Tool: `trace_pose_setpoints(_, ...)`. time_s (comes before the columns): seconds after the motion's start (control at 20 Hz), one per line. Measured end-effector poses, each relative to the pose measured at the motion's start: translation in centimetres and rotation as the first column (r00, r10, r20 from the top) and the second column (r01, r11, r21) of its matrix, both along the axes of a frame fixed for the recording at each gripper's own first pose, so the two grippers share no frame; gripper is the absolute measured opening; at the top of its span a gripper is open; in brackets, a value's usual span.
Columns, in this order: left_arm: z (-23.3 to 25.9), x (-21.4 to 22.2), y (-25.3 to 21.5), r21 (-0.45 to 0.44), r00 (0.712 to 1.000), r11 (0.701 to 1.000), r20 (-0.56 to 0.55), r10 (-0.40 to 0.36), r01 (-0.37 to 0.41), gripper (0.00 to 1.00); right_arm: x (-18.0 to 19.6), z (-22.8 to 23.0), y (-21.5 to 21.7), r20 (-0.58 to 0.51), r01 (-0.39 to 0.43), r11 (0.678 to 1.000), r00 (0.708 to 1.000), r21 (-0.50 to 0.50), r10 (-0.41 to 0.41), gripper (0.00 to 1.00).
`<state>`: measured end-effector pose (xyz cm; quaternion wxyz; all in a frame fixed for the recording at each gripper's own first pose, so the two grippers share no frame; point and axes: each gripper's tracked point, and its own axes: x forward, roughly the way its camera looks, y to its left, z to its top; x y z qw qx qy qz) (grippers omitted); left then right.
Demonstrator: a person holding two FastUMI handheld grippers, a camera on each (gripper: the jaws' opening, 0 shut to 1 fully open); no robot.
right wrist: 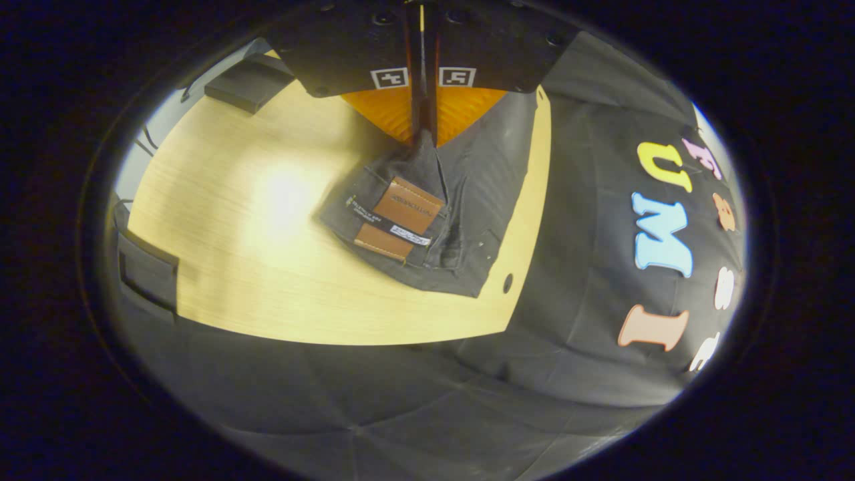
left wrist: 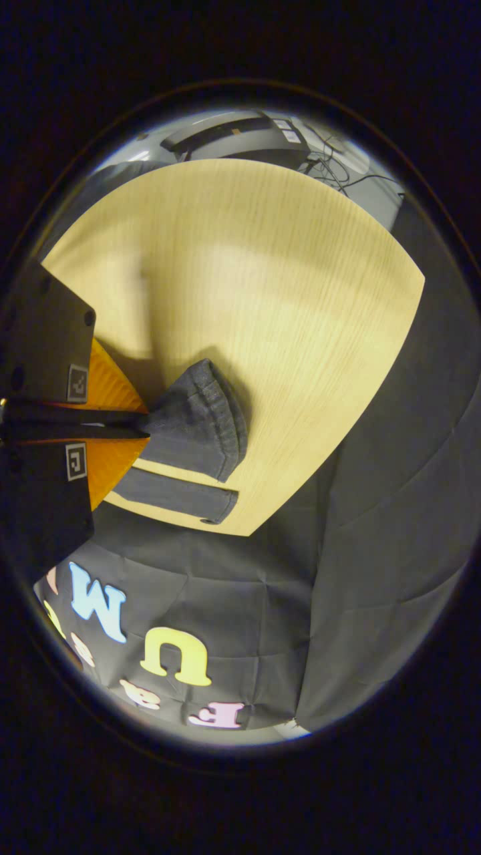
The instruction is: Grasp the waist and the cuffs of the jeans and fold them to make the two legs overlap; first hold the waist and fold one-third of the jeans toward the cuffs, then hold the cuffs and fold the remaining one-third in the same direction to finish folding.
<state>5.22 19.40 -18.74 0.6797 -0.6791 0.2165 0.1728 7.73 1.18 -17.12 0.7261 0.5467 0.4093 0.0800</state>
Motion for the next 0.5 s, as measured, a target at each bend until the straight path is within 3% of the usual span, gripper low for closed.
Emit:
trace_pose_setpoints(0.2,3.1,1.2,-2.2,0.032,0.999,0.998,0.000,-0.048,0.048,0.08,1.7,3.8,0.3,0.042,-0.146,0.989,0.989,0.037,0.145,0.01)
trace_pose_setpoints(0.4,7.9,4.3,-4.1,-0.078,0.997,0.995,0.046,-0.053,0.057,0.09,5.2,9.8,0.5,0.085,-0.204,0.965,0.978,0.168,0.192,0.01)
trace_pose_setpoints(0.45,8.8,5.2,-4.1,-0.108,0.998,0.993,0.051,-0.042,0.047,0.03,6.2,10.9,0.6,0.095,-0.216,0.958,0.975,0.186,0.201,0.01)
trace_pose_setpoints(0.5,9.5,6.1,-3.9,-0.140,0.998,0.990,0.051,-0.026,0.033,0.08,7.2,12.1,0.8,0.106,-0.233,0.952,0.971,0.201,0.215,0.01)
